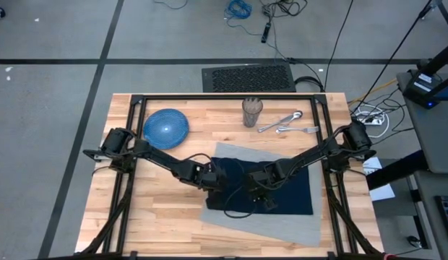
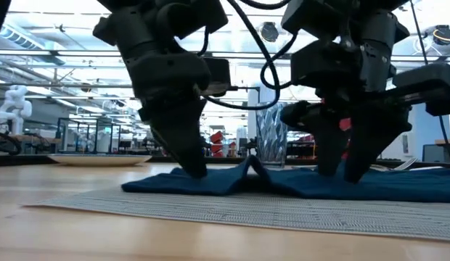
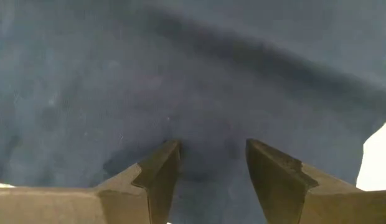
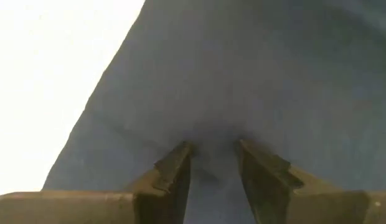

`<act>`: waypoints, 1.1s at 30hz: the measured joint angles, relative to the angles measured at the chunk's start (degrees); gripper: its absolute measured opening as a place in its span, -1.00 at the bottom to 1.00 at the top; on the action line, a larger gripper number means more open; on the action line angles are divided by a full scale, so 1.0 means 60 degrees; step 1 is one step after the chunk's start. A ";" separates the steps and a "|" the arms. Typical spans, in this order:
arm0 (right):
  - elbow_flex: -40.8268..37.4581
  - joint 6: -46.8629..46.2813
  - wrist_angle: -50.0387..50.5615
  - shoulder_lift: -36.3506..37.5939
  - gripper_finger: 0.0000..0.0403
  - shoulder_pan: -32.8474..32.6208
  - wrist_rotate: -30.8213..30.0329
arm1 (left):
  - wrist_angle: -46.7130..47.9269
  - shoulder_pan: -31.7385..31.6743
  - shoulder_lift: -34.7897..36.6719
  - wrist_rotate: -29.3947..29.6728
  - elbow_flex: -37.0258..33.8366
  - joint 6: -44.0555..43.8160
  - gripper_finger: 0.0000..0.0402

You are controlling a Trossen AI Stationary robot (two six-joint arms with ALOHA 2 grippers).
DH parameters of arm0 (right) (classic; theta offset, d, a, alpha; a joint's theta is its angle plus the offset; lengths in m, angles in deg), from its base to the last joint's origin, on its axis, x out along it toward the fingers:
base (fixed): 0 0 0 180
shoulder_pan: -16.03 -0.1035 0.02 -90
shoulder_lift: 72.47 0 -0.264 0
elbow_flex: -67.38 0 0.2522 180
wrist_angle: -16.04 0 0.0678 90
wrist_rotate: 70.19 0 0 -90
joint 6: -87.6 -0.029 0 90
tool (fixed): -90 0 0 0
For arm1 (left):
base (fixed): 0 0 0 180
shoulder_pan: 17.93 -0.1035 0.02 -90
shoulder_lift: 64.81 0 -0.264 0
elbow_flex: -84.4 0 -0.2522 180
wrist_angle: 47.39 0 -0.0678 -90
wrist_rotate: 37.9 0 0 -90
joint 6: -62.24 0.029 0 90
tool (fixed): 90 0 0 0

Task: Set table place
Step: Fold the blue napkin

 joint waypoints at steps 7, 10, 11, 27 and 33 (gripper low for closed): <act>0.0000 0.0149 -0.0783 0.0002 -0.40 0.0114 -0.0001 | -0.0716 -0.0088 -0.0108 -0.0128 0.0095 0.0238 -0.14; 0.0000 0.0259 -0.1058 0.0002 -0.40 0.0114 -0.0006 | -0.0972 -0.0086 -0.0132 -0.0201 0.0095 0.0254 -0.14; 0.0000 0.0266 -0.1085 0.0005 -0.40 0.0114 -0.0002 | -0.1049 -0.0084 -0.0161 -0.0201 0.0101 0.0250 -0.14; 0.0000 0.0012 -0.1022 0.0016 -0.40 0.0129 -0.1060 | -0.0547 -0.0413 -0.0233 0.0318 0.0806 -0.2542 -0.14; 0.0000 -0.0430 -0.0780 0.0018 -0.40 0.0129 -0.1077 | 0.1785 -0.0182 -0.0229 0.1710 0.2197 -0.3014 -0.14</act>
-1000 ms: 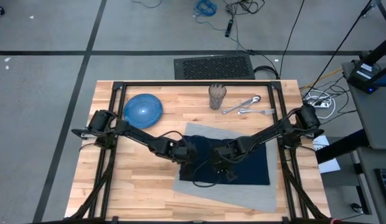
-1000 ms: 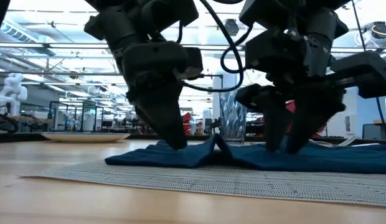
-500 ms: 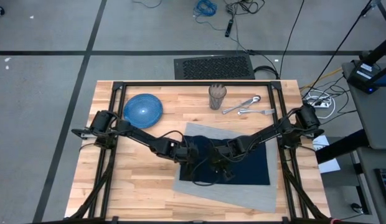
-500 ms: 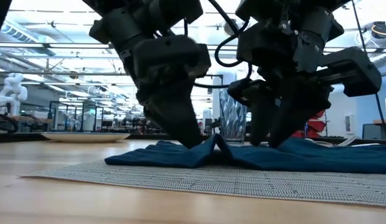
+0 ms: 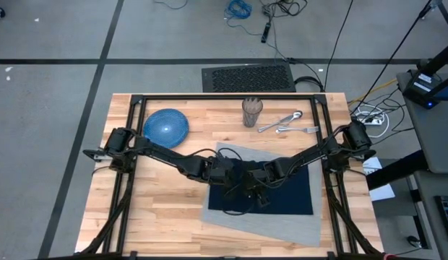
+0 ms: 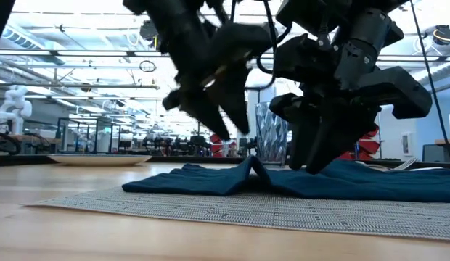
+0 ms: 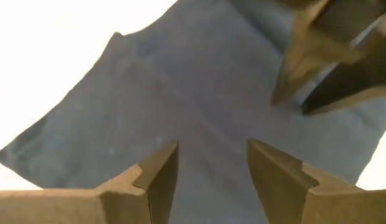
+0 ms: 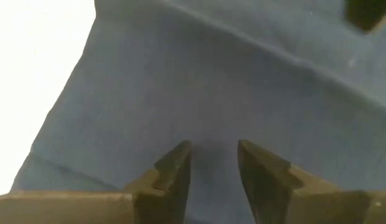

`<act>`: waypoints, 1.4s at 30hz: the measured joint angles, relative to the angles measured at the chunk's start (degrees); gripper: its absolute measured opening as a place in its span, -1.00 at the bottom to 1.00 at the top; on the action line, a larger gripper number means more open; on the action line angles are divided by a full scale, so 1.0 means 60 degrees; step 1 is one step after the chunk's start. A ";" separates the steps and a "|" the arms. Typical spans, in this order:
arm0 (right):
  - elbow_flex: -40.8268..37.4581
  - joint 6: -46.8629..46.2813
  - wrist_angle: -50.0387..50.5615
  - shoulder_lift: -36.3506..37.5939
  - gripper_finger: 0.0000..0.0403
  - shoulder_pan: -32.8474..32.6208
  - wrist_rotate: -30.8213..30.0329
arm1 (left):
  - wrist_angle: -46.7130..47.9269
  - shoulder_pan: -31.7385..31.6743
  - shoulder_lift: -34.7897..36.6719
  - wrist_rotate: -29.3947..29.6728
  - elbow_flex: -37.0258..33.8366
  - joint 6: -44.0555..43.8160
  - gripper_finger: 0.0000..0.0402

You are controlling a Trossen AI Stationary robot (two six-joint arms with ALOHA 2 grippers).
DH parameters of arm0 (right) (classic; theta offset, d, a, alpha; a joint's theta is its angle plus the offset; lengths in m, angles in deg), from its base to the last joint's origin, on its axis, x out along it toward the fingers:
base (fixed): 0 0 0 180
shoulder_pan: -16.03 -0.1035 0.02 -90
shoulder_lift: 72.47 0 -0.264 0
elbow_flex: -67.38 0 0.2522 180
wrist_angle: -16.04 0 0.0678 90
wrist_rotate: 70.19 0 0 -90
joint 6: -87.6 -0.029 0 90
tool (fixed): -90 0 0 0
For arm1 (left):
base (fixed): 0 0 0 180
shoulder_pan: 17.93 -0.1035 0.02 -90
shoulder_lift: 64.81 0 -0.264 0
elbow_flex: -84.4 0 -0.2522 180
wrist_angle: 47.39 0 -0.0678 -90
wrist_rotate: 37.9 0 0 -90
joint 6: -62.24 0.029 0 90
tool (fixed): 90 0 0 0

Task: Set table place
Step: Fold the blue napkin

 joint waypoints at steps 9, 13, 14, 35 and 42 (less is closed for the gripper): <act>0.0000 -0.0110 0.0275 0.0123 -0.40 -0.0655 -0.0875 | 0.0312 0.0463 -0.0381 0.0406 0.0261 -0.1329 -0.14; 0.0000 -0.0037 0.0546 0.0457 -0.40 -0.1106 -0.1886 | 0.0075 0.0615 -0.0881 0.0434 0.0335 -0.1740 -0.14; 0.0000 -0.0047 0.0586 0.0574 -0.40 -0.1189 -0.1973 | 0.0075 0.0621 -0.1004 0.0453 0.0468 -0.1745 -0.14; 0.0000 -0.0463 0.0995 0.1864 -0.40 -0.2011 -0.2505 | 0.3522 0.0382 -0.3071 0.0676 0.3726 -0.1507 -0.14; 0.0000 -0.0465 0.0946 0.1864 -0.40 -0.2018 -0.2510 | 0.3450 0.0342 -0.3071 0.0286 0.3726 -0.0852 -0.56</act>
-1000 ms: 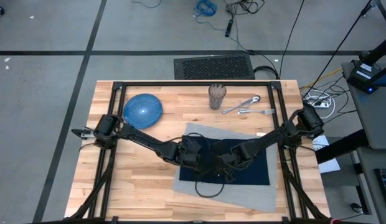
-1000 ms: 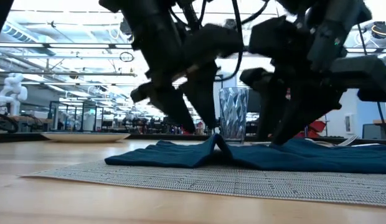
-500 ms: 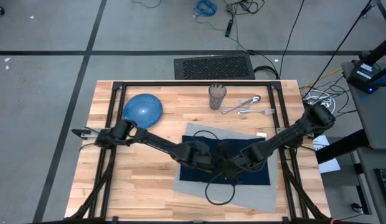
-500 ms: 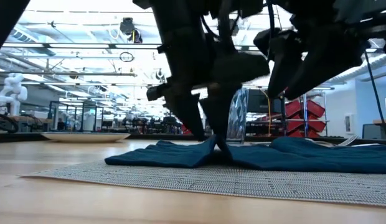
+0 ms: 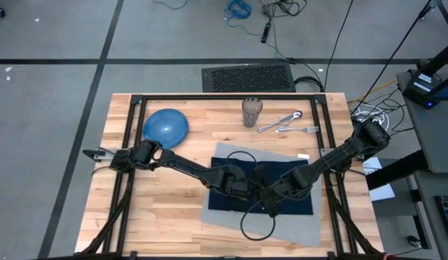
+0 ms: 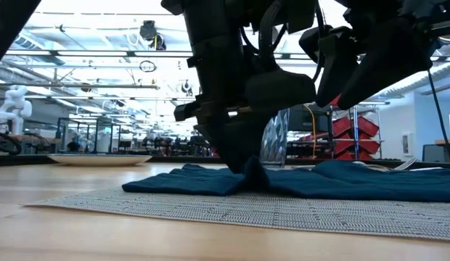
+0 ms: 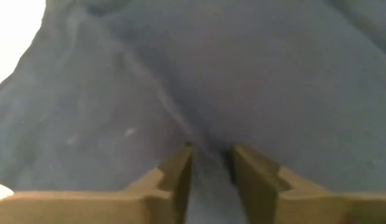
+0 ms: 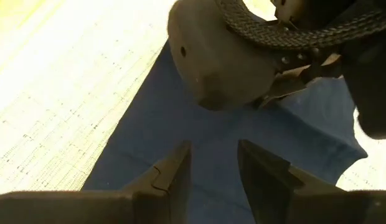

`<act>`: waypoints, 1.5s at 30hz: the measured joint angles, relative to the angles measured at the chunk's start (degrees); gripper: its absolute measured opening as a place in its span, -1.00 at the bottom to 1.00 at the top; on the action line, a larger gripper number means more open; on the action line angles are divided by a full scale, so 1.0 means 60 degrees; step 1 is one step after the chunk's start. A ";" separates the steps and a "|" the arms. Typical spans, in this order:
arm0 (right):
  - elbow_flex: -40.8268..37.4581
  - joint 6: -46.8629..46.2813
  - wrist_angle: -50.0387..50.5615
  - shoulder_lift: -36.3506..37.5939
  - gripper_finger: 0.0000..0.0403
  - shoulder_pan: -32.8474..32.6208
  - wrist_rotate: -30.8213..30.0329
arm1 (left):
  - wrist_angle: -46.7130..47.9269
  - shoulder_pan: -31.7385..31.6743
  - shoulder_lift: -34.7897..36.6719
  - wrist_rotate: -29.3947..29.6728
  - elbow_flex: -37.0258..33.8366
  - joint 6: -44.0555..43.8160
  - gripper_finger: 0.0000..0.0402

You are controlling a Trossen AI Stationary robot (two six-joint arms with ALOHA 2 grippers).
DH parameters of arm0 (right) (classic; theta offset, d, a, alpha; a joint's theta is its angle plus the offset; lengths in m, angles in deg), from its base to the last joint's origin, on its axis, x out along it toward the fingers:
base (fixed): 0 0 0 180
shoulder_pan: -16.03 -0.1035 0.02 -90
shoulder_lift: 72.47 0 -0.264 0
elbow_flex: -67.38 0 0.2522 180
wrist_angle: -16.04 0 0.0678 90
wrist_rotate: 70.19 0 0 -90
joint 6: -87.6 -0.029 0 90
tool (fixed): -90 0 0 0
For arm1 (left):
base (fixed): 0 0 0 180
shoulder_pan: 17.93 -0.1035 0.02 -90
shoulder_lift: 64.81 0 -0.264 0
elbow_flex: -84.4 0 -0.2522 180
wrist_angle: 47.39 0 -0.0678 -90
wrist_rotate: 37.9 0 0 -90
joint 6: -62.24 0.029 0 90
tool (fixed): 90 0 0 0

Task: Set table place
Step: Fold the blue napkin

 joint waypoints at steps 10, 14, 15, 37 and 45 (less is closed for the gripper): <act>0.0000 -0.0071 0.0035 0.0000 -0.40 0.0004 0.0000 | -0.0633 0.0004 0.0000 -0.0369 -0.0007 0.1097 -1.00; 0.0000 -0.0100 0.0068 0.0000 -0.40 -0.0031 -0.0022 | -0.0686 0.0004 0.0003 -0.0372 -0.0007 0.1184 -1.00; 0.0000 -0.0105 0.0068 0.0000 -0.40 -0.0055 -0.0080 | -0.0675 0.0007 0.0042 -0.0372 -0.0010 0.1197 -1.00; 0.0000 -0.0672 0.0417 0.0000 -0.40 -0.0636 -0.0451 | 0.1996 -0.0124 0.1537 0.0222 -0.0011 0.1384 -1.00; 0.0004 -0.1266 0.0911 0.0000 -0.40 -0.0899 -0.0422 | 0.2063 -0.0265 0.1563 0.0221 -0.0011 0.1501 -1.00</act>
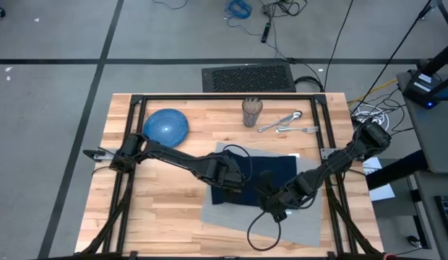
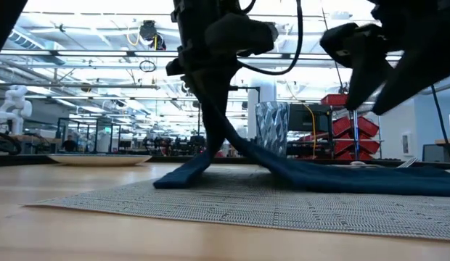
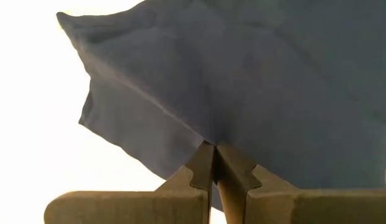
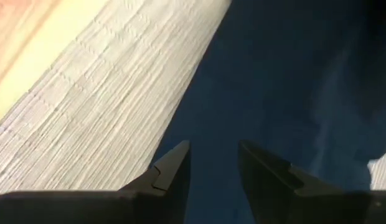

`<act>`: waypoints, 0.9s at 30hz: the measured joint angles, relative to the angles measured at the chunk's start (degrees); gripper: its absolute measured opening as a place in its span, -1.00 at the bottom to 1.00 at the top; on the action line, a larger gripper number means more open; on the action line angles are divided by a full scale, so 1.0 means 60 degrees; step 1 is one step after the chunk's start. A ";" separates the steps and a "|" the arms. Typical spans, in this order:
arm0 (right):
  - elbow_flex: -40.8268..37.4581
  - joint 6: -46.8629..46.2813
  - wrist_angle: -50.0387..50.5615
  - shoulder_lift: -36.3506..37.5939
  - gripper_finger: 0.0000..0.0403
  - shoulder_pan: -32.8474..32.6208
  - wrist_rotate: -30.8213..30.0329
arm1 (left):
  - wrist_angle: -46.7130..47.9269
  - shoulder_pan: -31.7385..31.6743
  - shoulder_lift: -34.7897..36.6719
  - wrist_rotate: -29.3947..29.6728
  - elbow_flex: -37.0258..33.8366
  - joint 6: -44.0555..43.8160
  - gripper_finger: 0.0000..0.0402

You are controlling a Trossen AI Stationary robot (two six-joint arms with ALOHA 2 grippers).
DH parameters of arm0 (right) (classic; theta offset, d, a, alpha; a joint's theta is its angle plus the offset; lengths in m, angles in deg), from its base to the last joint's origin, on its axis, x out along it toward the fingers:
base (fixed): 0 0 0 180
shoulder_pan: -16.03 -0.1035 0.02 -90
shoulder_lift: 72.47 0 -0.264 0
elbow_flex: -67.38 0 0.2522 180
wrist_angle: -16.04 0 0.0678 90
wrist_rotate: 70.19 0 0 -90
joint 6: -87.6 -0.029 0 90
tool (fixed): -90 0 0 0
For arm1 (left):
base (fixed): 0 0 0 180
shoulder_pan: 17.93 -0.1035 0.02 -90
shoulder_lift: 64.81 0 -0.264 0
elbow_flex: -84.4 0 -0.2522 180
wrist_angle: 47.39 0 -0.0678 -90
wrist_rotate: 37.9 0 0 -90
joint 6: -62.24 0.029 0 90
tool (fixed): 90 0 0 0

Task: Set table place
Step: Fold the blue napkin

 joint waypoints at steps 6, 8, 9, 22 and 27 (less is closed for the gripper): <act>0.0000 -0.1218 0.0976 0.0000 -0.40 -0.0369 0.0858 | 0.0084 -0.0052 0.0000 -0.0003 0.0000 0.0106 -1.00; 0.0000 -0.1615 0.1327 0.0000 -0.40 -0.0513 0.1053 | 0.0063 -0.0063 0.0000 -0.0003 0.0000 0.0120 -1.00; 0.0000 -0.1809 0.1491 0.0000 -0.40 -0.0587 0.1056 | 0.0011 -0.0063 0.0000 -0.0006 0.0000 0.0142 -1.00; -0.1648 -0.4253 0.1278 0.0000 -0.40 -0.1056 0.1724 | -0.0790 -0.0139 0.0000 -0.0012 0.0000 0.0417 -1.00; -0.2166 -0.4706 0.0583 0.0060 -0.40 -0.1200 0.1797 | -0.1296 -0.0358 0.0000 -0.0017 0.0000 0.0685 -1.00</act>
